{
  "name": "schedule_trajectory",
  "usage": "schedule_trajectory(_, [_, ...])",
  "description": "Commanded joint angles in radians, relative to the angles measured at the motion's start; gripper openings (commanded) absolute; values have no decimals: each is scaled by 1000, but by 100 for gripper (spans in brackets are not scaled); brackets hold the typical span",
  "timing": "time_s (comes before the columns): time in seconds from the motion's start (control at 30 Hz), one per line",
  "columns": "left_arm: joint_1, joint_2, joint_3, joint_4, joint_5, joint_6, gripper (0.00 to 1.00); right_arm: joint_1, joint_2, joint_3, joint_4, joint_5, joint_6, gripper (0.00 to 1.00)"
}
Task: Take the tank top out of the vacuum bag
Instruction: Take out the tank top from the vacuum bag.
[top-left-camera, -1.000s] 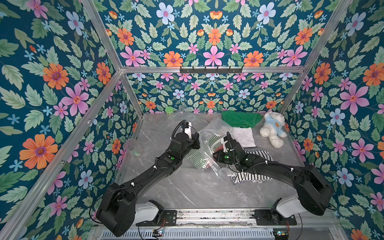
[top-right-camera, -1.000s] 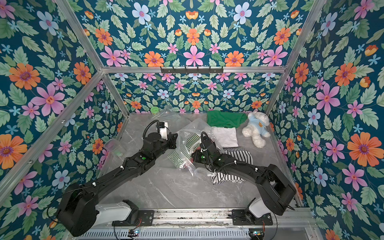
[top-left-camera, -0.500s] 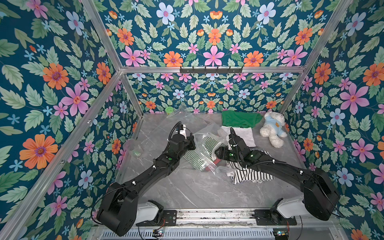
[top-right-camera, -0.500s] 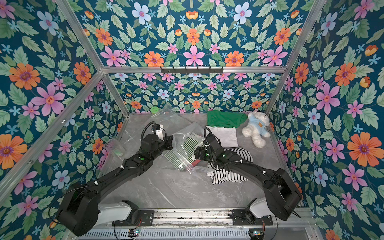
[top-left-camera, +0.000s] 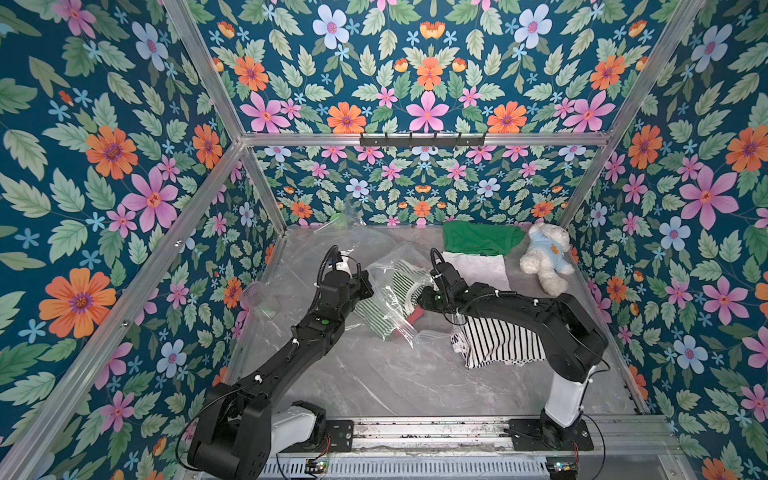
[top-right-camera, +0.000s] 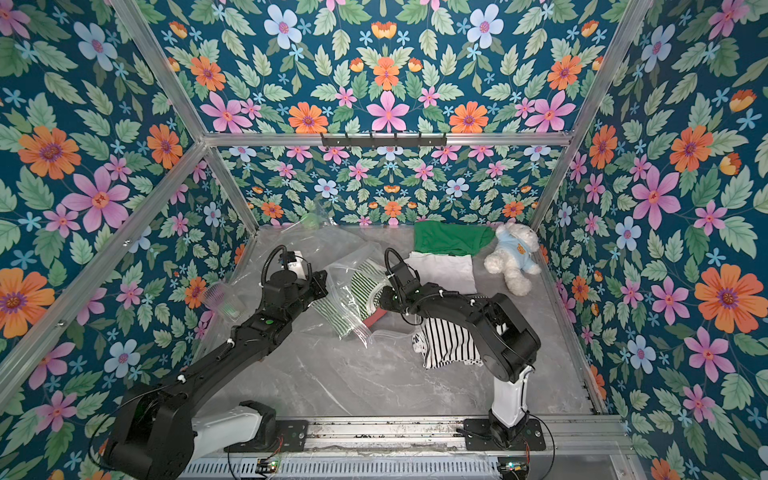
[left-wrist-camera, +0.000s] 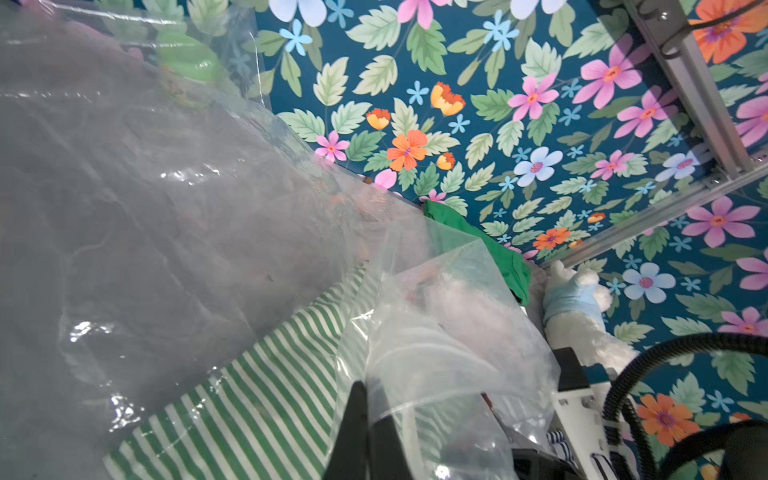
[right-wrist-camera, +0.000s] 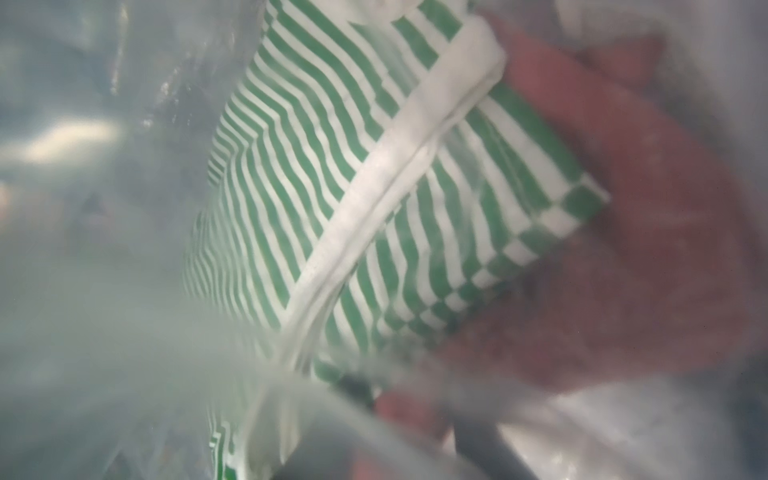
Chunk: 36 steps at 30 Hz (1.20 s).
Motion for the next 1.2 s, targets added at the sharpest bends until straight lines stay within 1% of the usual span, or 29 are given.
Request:
schedule_trajectory(0.0, [16,17,-2,9,38,-31,0,9,23,43,26,-59,-43,41])
schedule_trajectory(0.07, [16,49,3,5,82,-29,0,18,-14,12,51,-50,-53,46])
schedule_trajectory(0.13, [16,81,-1,9,106,-37,0,18,-67,-47,95,-50,-41,55])
schedule_trajectory(0.23, [16,130,-20,51,131,-50,0,19,-131,-136,211,-55,55,63])
schedule_trajectory(0.27, [17,146,-27,80,153,-54,0,22,-138,-154,258,-66,93,65])
schedule_trajectory(0.37, [16,186,-39,129,180,-83,0,47,-116,-165,370,-99,179,65])
schedule_trajectory(0.5, [16,198,-48,141,193,-85,0,68,-42,-117,405,-148,220,65])
schedule_trajectory(0.63, [16,181,-47,114,185,-65,0,67,7,-109,460,-180,267,65])
schedule_trajectory(1.0, [9,199,-13,96,218,-37,0,59,43,-117,510,-200,310,62])
schedule_trajectory(1.17, [-5,204,3,87,222,-26,0,46,78,-103,552,-222,355,62])
